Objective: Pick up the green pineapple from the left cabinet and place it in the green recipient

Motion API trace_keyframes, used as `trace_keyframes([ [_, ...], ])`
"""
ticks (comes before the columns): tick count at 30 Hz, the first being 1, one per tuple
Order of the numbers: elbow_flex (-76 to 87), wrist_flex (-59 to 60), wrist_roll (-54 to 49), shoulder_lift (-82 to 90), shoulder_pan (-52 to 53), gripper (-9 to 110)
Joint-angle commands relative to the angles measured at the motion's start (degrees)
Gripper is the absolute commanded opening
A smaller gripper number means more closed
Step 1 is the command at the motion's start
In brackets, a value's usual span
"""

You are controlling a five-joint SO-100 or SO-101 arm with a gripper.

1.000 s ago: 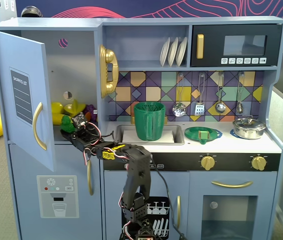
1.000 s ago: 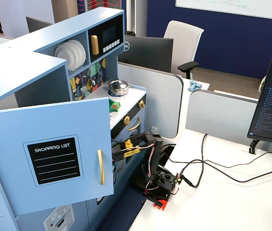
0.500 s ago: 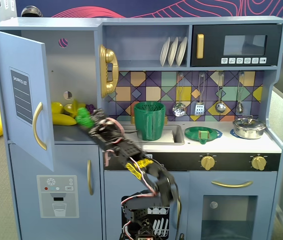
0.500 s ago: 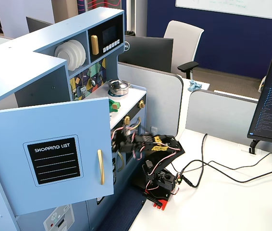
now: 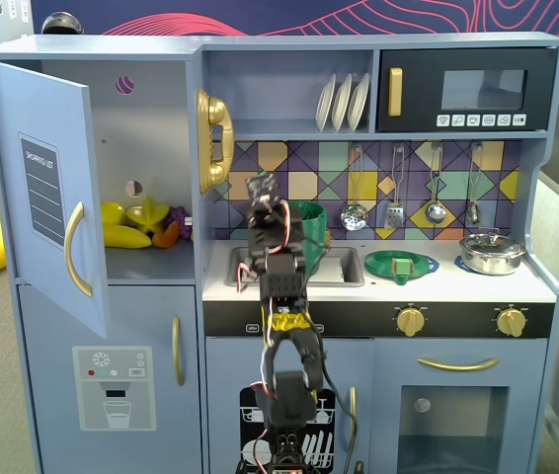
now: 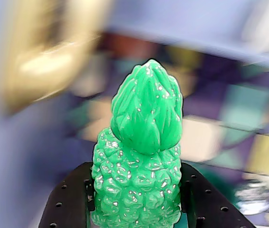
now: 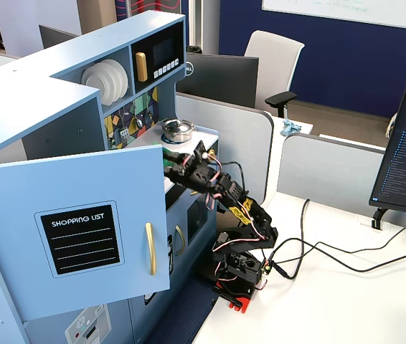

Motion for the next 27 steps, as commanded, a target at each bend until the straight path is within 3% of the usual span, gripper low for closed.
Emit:
trace_keyframes([
  [1, -13.0, -3.5, 1.8, -12.6, 6.1, 0],
  [9, -29.2, -5.1, 2.1, -33.3, 9.2, 0],
  [22, -36.7, -11.0, 1.3, -47.5, 6.7, 0],
  [27, -40.8, -9.5, 1.8, -51.5, 6.9, 20],
])
